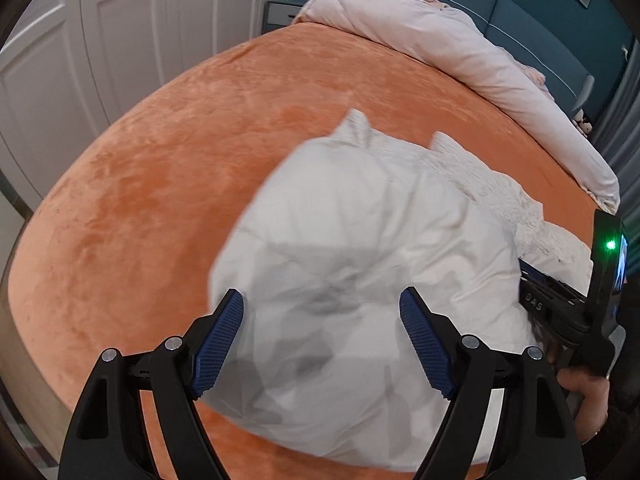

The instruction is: Fold large clothes

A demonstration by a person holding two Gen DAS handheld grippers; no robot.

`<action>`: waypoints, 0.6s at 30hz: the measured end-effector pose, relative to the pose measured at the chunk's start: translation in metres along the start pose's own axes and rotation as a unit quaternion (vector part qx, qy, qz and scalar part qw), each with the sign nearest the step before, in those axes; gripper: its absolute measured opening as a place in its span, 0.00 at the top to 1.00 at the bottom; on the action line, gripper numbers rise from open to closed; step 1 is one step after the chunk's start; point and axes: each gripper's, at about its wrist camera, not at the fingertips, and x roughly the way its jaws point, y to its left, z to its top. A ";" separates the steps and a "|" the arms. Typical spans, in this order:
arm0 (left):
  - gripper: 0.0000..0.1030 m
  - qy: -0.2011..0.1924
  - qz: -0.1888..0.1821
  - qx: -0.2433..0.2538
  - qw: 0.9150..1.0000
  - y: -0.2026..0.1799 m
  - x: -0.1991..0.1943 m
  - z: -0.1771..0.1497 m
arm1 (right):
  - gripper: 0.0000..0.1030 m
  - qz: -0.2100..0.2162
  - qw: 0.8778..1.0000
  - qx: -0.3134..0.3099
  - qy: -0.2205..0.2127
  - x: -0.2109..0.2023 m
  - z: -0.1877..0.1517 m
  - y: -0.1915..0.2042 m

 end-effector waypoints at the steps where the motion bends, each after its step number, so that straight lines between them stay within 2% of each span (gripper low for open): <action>1: 0.24 0.000 0.007 0.001 1.000 0.003 -0.001 -0.001 | 0.74 0.001 1.000 -0.001 -0.001 0.001 0.000 0.000; 7: 0.24 0.001 0.024 -0.005 1.000 0.016 -0.005 -0.005 | 0.75 -0.020 1.000 -0.014 0.001 -0.006 0.005 0.006; 11: 0.24 0.008 0.030 -0.005 0.999 0.024 -0.003 -0.009 | 0.74 -0.019 0.999 0.008 -0.029 -0.031 0.025 0.011; 16: 0.24 0.022 0.032 -0.019 0.999 0.034 0.006 -0.014 | 0.74 -0.033 0.999 -0.007 0.002 0.000 0.031 0.023; 18: 0.23 0.032 0.023 -0.028 0.999 0.041 0.012 -0.018 | 0.74 -0.040 0.999 -0.010 0.000 0.006 0.028 0.027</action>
